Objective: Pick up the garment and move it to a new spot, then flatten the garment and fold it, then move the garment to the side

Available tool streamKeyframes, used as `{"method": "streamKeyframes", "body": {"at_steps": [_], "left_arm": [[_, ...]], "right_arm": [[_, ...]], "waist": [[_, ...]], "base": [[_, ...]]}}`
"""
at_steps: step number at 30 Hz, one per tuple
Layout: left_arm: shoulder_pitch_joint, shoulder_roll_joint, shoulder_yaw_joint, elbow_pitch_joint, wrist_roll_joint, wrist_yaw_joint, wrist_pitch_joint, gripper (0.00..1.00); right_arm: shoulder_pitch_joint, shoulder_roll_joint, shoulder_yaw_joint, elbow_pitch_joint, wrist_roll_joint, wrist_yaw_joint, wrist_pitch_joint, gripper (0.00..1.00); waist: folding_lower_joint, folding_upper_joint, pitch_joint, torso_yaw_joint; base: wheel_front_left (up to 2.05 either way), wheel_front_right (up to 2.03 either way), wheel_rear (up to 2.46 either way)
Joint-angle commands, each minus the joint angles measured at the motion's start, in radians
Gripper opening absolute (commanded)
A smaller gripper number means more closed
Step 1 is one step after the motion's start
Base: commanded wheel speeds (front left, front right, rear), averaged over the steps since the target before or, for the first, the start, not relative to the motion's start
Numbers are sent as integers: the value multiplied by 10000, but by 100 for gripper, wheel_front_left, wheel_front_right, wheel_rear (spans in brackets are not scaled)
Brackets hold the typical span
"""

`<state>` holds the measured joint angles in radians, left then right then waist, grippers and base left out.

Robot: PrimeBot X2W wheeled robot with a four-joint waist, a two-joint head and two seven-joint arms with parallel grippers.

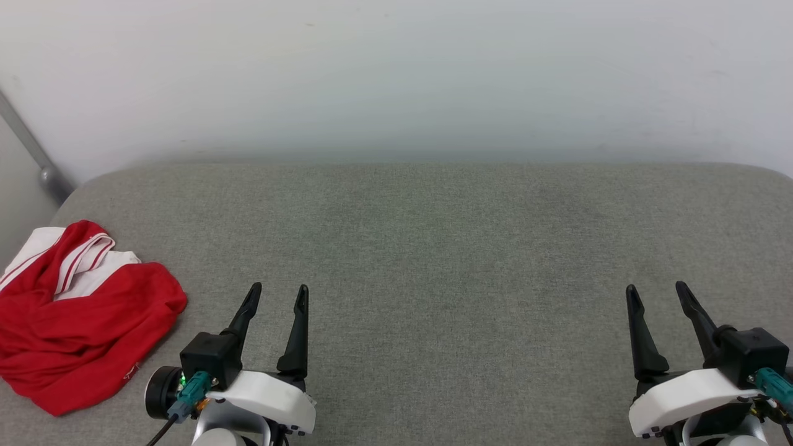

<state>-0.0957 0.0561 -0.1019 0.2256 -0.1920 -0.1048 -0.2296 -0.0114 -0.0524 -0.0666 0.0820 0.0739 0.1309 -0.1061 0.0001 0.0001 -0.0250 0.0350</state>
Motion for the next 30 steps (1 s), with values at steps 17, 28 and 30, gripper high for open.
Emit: {"method": "streamKeyframes", "body": {"at_steps": [17, 28, 30], "left_arm": [[-207, -19, -136, 311, 1085, 150, -366, 100], [-234, -41, -27, 405, 845, 204, -369, 100], [-233, -42, -10, 422, 809, 215, -369, 100]], "right_arm": [[-115, 39, -58, 238, -686, -3, -315, 100], [-235, 39, -112, 490, -337, -3, -407, 100], [-256, 39, -127, 535, -312, -3, -427, 100]], "waist": [[-1, -1, 59, -8], [-1, -1, 84, 3], [-1, -1, 89, 21]], "base": [[0, 0, 0], [0, 0, 0], [0, 0, 0]]}}
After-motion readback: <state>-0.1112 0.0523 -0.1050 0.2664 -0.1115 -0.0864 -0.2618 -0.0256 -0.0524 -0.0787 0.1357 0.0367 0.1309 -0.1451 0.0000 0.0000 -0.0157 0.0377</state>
